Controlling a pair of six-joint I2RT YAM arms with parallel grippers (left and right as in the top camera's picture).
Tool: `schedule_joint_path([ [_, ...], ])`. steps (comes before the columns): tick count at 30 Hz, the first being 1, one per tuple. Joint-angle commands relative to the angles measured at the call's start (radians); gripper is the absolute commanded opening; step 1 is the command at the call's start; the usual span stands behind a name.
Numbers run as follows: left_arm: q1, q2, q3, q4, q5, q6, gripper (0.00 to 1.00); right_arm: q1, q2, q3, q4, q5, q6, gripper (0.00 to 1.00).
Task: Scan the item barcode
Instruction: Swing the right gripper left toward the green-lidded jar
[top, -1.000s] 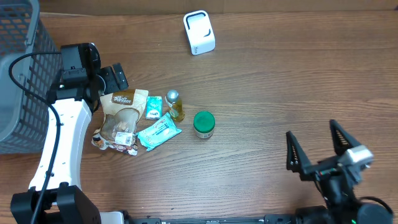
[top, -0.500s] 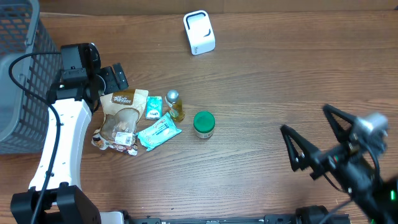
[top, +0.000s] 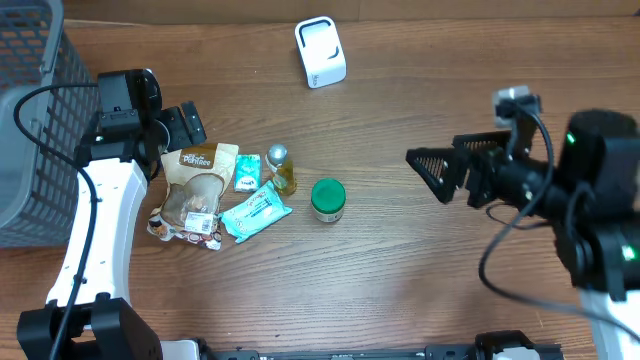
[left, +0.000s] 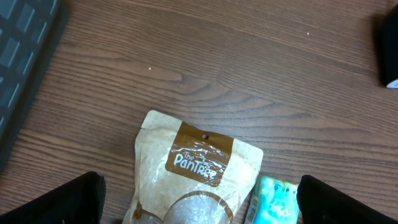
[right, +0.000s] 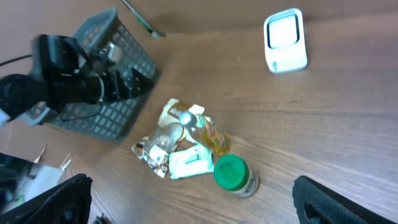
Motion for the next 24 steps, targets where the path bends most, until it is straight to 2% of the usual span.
schedule_joint_path([
  [1,0.000,0.003,0.007,0.002,0.007,0.005,1.00,-0.005,0.078,0.030,-0.012,-0.072,0.001,1.00],
  [5,0.000,0.003,0.007,0.002,0.007,0.005,1.00,-0.005,0.178,0.030,-0.038,-0.116,0.006,1.00],
  [12,0.000,0.003,0.007,0.002,0.007,0.005,1.00,0.012,0.328,0.030,-0.063,-0.059,0.137,1.00],
  [17,0.000,0.003,0.007,0.002,0.008,0.005,1.00,0.102,0.369,0.030,-0.059,0.161,0.239,1.00],
  [24,0.000,0.003,0.007,0.002,0.007,0.005,1.00,0.290,0.374,0.030,-0.043,0.473,0.284,1.00],
])
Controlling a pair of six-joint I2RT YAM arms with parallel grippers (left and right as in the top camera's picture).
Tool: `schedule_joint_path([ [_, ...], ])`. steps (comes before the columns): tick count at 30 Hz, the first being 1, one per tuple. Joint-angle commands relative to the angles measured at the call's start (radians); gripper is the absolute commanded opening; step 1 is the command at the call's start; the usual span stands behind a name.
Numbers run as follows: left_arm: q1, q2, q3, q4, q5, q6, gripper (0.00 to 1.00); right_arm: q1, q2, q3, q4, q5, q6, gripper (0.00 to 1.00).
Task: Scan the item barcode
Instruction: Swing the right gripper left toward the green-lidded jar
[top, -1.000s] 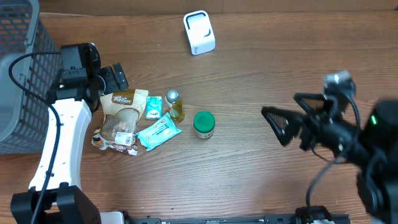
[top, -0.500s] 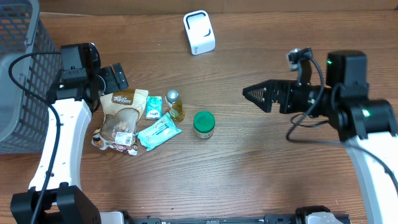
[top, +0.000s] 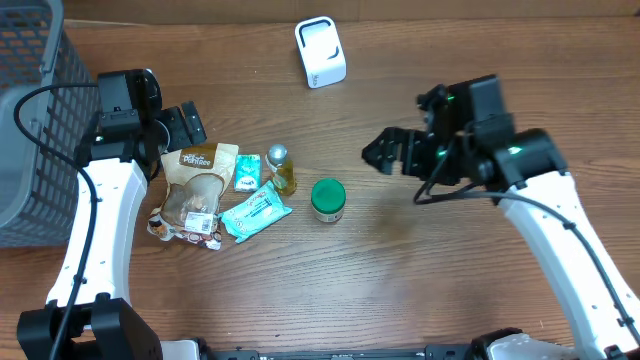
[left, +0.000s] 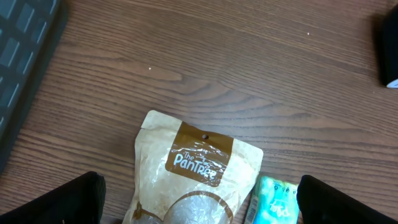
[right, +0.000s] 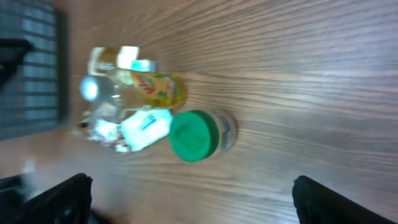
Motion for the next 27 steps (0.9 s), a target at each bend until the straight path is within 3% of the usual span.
schedule_joint_path([
  [1,0.000,0.003,0.007,0.001,0.007,0.005,1.00,0.089,-0.001,0.026,0.005,0.242,0.056,1.00],
  [13,0.000,0.003,0.007,0.001,0.007,0.005,1.00,0.324,0.150,0.026,0.090,0.453,0.122,1.00],
  [27,0.000,0.003,0.007,0.001,0.007,0.005,1.00,0.391,0.331,0.026,0.191,0.495,0.121,1.00],
])
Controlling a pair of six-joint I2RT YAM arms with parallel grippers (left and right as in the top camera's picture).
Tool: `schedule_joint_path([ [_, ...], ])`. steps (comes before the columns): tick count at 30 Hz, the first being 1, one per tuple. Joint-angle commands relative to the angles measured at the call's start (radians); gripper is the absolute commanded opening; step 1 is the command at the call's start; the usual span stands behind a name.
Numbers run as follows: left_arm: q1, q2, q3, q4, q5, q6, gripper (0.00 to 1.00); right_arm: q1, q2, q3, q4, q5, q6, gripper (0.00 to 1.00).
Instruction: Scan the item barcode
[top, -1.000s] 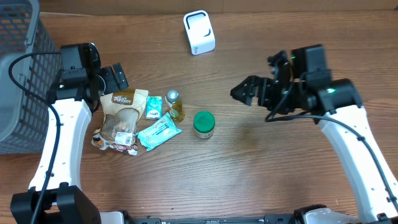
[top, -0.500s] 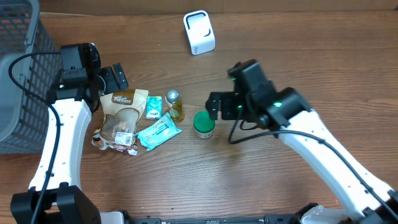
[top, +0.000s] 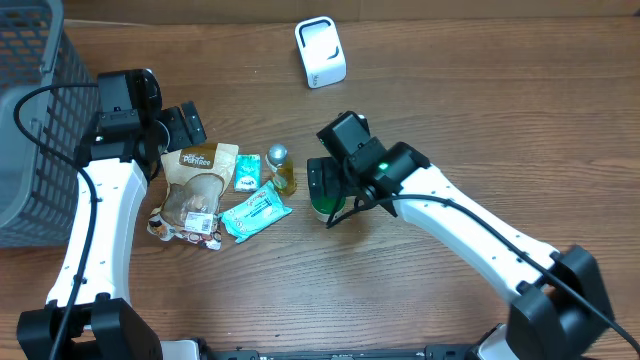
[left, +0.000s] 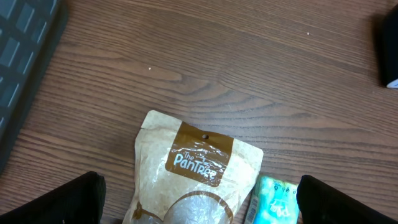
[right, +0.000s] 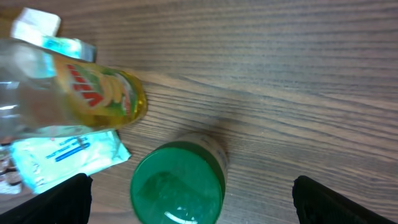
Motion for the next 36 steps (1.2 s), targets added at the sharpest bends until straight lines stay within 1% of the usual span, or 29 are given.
schedule_joint_path([
  [1,0.000,0.003,0.007,0.001,0.007,0.005,1.00,0.018,0.058,0.026,0.008,0.021,0.008,1.00],
  [6,0.000,0.003,0.007,0.001,0.007,0.005,1.00,0.023,0.100,0.026,0.021,0.021,0.005,1.00],
  [36,0.000,0.003,0.007,0.001,0.007,0.005,1.00,0.058,0.102,0.005,0.038,0.045,0.005,1.00],
])
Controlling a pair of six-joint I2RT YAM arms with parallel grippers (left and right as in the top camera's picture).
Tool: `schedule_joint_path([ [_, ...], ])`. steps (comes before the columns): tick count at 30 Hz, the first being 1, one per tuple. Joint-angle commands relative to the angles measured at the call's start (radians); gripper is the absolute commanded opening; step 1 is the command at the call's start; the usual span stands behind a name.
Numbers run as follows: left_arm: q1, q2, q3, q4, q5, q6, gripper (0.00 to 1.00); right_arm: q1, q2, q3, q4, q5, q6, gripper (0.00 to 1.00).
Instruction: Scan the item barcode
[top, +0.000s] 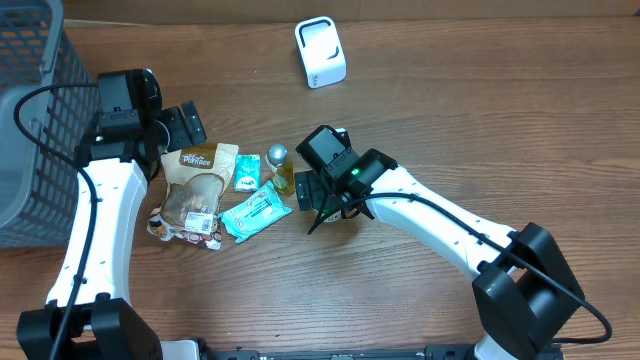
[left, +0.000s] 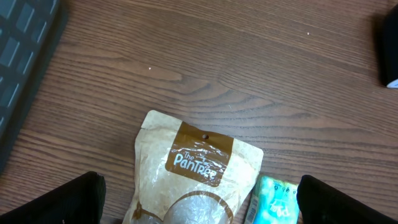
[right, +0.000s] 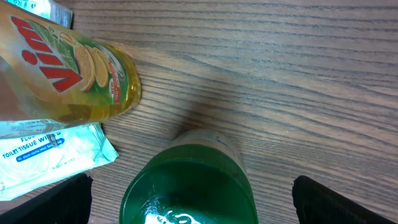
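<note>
A jar with a green lid (right: 186, 193) stands on the table, seen from straight above in the right wrist view. My right gripper (right: 194, 202) is open over it, one dark fingertip on each side of the lid with gaps between. In the overhead view that gripper (top: 322, 197) covers the jar. The white scanner (top: 320, 52) stands at the table's far edge. My left gripper (left: 199, 208) hangs open over the top of a brown PanTree pouch (left: 189, 177), holding nothing.
A yellow Vim bottle (right: 81, 68) stands close to the left of the jar, with a teal wipes pack (right: 43, 158) in front of it. A small teal packet (left: 277, 199) lies beside the pouch. A grey mesh basket (top: 30, 110) fills the left edge.
My right gripper has come lower and slightly left over the green-lidded jar, whose lid now fills more of the wrist view between the fingertips. The left arm and the items have not moved.
My right arm was first raised at the far right, open, away from the items. It then stood nearer the middle of the table, then over the green-lidded jar, and now lower around its lid. The left gripper stayed open over the pouch throughout.
</note>
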Motion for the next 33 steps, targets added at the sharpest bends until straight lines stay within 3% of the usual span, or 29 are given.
schedule_joint_path([
  [1,0.000,0.003,0.007,0.001,0.007,0.005,0.99,0.002,-0.002,0.004,0.003,0.016,0.004,1.00],
  [33,0.000,0.003,0.007,0.001,0.007,0.005,1.00,-0.038,-0.002,-0.048,-0.080,0.198,0.021,1.00],
])
